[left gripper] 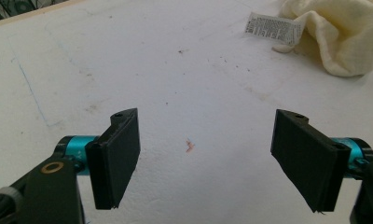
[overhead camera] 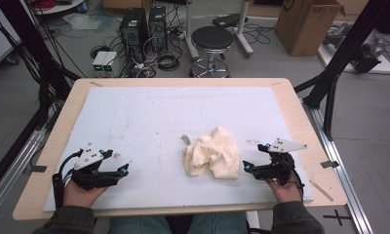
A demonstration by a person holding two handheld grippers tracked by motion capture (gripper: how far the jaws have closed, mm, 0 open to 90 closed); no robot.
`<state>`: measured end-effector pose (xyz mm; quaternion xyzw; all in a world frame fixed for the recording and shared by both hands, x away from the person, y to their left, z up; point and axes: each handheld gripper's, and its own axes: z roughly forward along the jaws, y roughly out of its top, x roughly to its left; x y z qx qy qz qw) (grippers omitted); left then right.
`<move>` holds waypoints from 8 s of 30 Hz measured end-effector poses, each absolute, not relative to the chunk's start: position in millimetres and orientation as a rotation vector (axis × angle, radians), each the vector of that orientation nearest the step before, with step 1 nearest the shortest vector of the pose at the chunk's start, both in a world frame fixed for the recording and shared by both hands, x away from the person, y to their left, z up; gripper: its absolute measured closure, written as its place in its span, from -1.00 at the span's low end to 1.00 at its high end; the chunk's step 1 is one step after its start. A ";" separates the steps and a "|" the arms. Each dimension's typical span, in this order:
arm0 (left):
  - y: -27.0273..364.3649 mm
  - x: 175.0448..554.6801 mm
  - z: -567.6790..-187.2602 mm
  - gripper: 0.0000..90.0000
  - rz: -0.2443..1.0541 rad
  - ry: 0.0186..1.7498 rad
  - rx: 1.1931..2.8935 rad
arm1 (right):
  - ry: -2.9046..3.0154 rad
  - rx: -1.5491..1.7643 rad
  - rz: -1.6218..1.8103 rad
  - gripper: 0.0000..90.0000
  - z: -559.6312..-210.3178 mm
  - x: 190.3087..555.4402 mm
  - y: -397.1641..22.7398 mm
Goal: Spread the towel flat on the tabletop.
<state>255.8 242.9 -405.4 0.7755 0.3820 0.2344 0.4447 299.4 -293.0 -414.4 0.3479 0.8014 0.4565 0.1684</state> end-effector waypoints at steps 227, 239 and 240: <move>233.3 277.1 -397.3 -0.46 0.570 0.923 1.896 | 2.587 0.868 1.326 -0.25 -359.4 414.6 -112.0; 234.9 281.4 -395.5 -0.46 0.570 0.924 1.867 | 2.595 0.968 1.132 0.09 -399.9 451.2 -102.2; 235.0 281.1 -395.5 -0.46 0.569 0.928 1.860 | 2.599 0.982 1.121 0.12 -403.7 453.0 -100.2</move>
